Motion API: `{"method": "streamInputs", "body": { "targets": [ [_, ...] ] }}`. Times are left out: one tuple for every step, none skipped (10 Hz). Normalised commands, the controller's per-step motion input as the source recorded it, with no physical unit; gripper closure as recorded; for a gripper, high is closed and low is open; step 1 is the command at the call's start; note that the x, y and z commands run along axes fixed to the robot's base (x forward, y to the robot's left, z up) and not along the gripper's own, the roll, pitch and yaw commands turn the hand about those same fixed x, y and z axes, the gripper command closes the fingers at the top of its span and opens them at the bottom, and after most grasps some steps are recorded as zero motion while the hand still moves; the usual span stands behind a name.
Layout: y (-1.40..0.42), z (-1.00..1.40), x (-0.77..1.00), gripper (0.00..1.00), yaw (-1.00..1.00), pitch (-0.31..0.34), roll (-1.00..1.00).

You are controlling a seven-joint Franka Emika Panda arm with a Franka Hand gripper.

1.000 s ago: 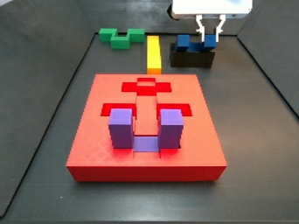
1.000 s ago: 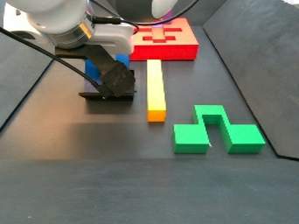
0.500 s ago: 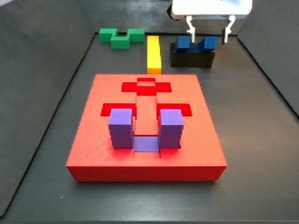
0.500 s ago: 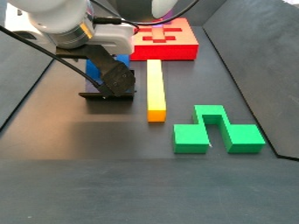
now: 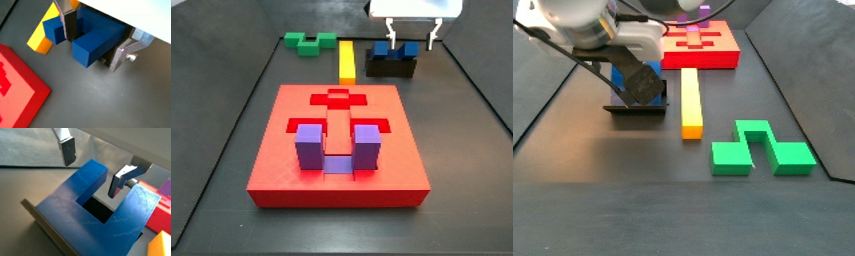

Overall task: Pick up the blue object. Move up. Place the blue object on the fixture. Regrasp the blue object. Move to above the board. Insert the blue object.
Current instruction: Regrasp the blue object.

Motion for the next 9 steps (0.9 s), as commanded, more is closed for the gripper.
{"method": "streamInputs", "body": {
  "targets": [
    [-0.07, 0.00, -0.05, 0.00, 0.00, -0.014, 0.67],
    [-0.02, 0.04, 0.00, 0.00, 0.00, -0.131, 0.51],
    [-0.02, 0.29, 0.00, 0.00, 0.00, -0.209, 0.45],
    [-0.01, 0.35, 0.00, 0.00, 0.00, -0.171, 0.48],
    [0.00, 0.37, -0.02, 0.00, 0.00, -0.166, 0.37],
    [0.00, 0.35, -0.01, 0.00, 0.00, -0.177, 0.34],
    [0.00, 0.22, 0.00, 0.00, 0.00, -0.151, 0.45],
    [-0.04, 0.00, 0.00, 0.00, 0.00, -0.123, 0.72],
    [-0.03, -0.02, 0.00, 0.00, 0.00, -0.120, 0.92]
  ]
}}
